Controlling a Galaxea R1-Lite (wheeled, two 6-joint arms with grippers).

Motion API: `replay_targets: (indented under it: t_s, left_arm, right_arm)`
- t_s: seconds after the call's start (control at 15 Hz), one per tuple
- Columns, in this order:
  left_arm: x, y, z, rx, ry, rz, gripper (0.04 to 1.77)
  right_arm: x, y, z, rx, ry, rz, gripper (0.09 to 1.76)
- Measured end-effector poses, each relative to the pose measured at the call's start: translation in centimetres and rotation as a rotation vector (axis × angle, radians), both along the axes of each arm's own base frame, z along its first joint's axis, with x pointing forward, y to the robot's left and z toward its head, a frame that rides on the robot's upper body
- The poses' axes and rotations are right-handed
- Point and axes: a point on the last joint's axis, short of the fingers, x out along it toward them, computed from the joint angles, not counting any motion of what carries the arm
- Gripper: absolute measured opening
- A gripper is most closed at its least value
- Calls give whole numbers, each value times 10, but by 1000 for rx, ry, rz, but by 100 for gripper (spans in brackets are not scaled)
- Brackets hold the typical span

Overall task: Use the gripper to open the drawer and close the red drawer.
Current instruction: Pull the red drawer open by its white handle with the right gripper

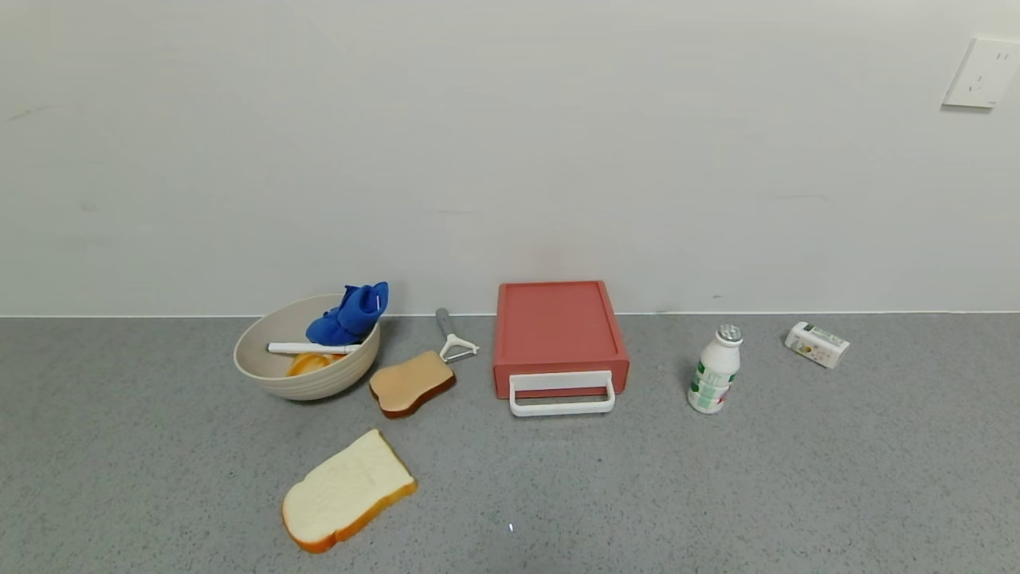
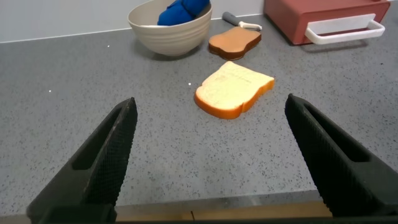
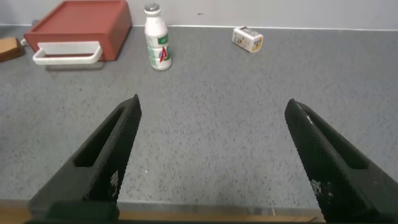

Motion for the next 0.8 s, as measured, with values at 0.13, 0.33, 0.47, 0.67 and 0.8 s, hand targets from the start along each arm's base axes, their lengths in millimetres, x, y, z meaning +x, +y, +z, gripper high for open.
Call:
replay_targets:
  t_s: [0.13, 0.33, 0.47, 0.67, 0.8]
  left_arm:
    - [0, 0, 0, 0, 0, 0, 172]
    - [0, 0, 0, -1, 0, 0, 172]
    - [0, 0, 0, -1, 0, 0, 172]
    - [0, 0, 0, -4, 0, 0, 172]
    - [0, 0, 0, -5, 0, 0, 172]
  right_arm:
    - [9, 0, 30, 1, 34, 8, 170]
    - [38, 1, 84, 5, 88, 53, 170]
    - [69, 3, 120, 10, 125, 97, 170]
    - [130, 9, 159, 15, 198, 148, 170]
    - [172, 20, 174, 10, 269, 176, 170]
